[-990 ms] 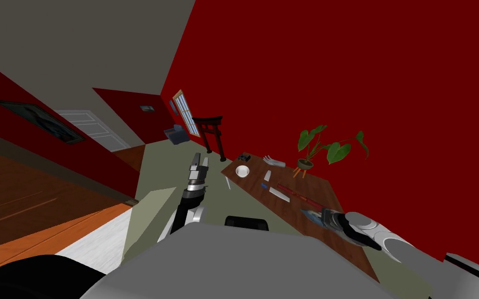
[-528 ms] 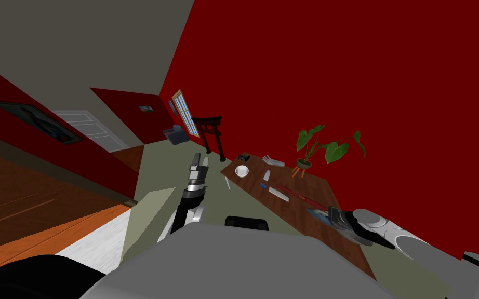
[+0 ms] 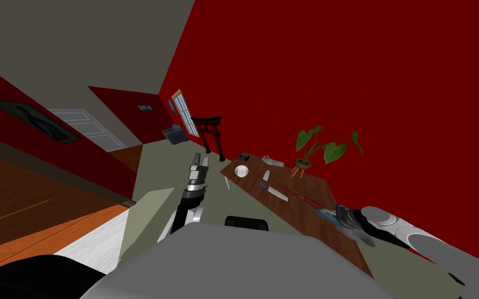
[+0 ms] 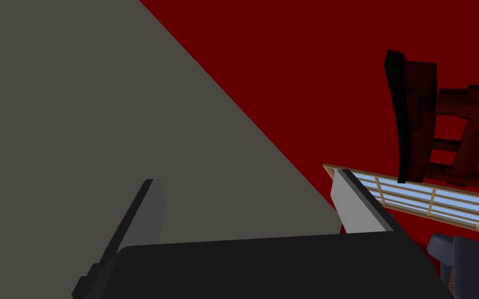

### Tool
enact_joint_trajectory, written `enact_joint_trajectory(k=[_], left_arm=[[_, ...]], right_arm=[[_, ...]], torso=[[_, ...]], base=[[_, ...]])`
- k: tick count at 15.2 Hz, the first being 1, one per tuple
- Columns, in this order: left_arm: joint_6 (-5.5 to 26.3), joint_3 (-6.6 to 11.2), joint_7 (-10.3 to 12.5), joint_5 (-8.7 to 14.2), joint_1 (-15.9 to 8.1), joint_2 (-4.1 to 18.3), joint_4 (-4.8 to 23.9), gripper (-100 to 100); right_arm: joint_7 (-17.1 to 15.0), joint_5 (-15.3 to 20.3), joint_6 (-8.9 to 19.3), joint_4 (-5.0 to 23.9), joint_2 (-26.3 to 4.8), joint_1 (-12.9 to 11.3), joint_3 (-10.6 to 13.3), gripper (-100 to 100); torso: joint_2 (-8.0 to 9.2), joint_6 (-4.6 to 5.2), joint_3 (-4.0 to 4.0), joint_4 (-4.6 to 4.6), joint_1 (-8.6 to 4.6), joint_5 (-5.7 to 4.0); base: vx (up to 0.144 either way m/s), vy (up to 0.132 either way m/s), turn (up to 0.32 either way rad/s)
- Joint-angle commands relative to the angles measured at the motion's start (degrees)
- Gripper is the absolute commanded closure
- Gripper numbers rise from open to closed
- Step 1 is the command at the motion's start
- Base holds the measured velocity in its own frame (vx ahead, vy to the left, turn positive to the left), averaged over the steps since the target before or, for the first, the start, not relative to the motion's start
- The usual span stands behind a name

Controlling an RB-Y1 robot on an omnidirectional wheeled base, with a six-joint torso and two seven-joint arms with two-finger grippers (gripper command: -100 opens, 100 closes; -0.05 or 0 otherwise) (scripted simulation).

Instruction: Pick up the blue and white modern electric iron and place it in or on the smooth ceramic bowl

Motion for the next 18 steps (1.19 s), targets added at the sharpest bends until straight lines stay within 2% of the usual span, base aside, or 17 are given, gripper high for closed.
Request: enact_joint_trajectory(k=[1,3,4,6,7,9,10,11,15,16,17,18], left_arm=[[0.0,0.0,0.0,0.0,0.0,0.0,0.0,0],[0.0,0.0,0.0,0.0,0.0,0.0,0.0,0],[0.0,0.0,0.0,0.0,0.0,0.0,0.0,0],[0.0,0.0,0.0,0.0,0.0,0.0,0.0,0],[0.0,0.0,0.0,0.0,0.0,0.0,0.0,0],[0.0,0.0,0.0,0.0,0.0,0.0,0.0,0],[0.0,0.0,0.0,0.0,0.0,0.0,0.0,0],[0.0,0.0,0.0,0.0,0.0,0.0,0.0,0],[0.0,0.0,0.0,0.0,0.0,0.0,0.0,0],[0.0,0.0,0.0,0.0,0.0,0.0,0.0,0],[0.0,0.0,0.0,0.0,0.0,0.0,0.0,0],[0.0,0.0,0.0,0.0,0.0,0.0,0.0,0]], right_arm=[[-1.9,1.0,0.5,-2.3,-1.7,0.7,0.9,100],[-1.9,1.0,0.5,-2.3,-1.7,0.7,0.9,100],[-2.0,2.0,-0.2,-2.4,-3.4,0.3,1.1,100],[-2.1,2.9,-0.9,-2.5,-5.3,-0.2,1.3,100],[-2.1,2.9,-0.9,-2.5,-5.3,-0.2,1.3,100],[-2.2,4.1,-1.8,-2.5,-7.7,-0.8,1.6,100],[-2.9,3.6,-1.1,-3.8,-7.1,0.1,1.6,100],[-3.2,3.8,-1.1,-4.1,-7.6,0.2,1.7,-100],[-3.2,3.8,-1.1,-4.0,-7.6,0.2,1.7,-100],[-3.7,4.0,-3.0,-4.8,-9.4,-0.7,1.5,-100],[-3.7,4.0,-3.0,-4.8,-9.4,-0.7,1.5,-100],[-3.9,4.1,-4.2,-5.2,-10.6,-1.3,1.5,-100]], torso=[[0.0,0.0,0.0,0.0,0.0,0.0],[-0.01,-0.01,-0.01,-0.02,-0.01,-0.03],[-0.02,-0.02,-0.02,-0.02,0.01,-0.04],[-0.01,0.03,0.0,0.01,0.0,0.08],[-0.01,0.0,0.01,0.03,-0.01,0.11],[0.04,0.05,0.03,0.02,-0.01,0.11],[0.06,0.06,0.05,0.03,0.0,0.15],[0.06,0.01,0.04,0.02,0.03,0.06],[0.0,-0.02,0.0,0.0,0.11,0.06],[0.0,-0.02,0.0,0.0,0.11,0.06],[0.0,-0.03,0.0,0.0,0.16,0.08],[0.02,-0.02,0.01,0.01,0.23,0.1]], base=[[-0.004,-0.013,-0.015],[-0.002,-0.008,-0.005],[-0.003,-0.005,-0.014],[-0.005,-0.014,-0.033],[-0.006,-0.021,-0.017],[-0.007,-0.02,-0.025],[-0.004,-0.019,-0.027],[-0.002,-0.009,-0.007],[0.0,0.0,0.0],[-0.007,0.017,-0.03],[-0.011,0.035,-0.029],[-0.011,0.044,-0.027]])
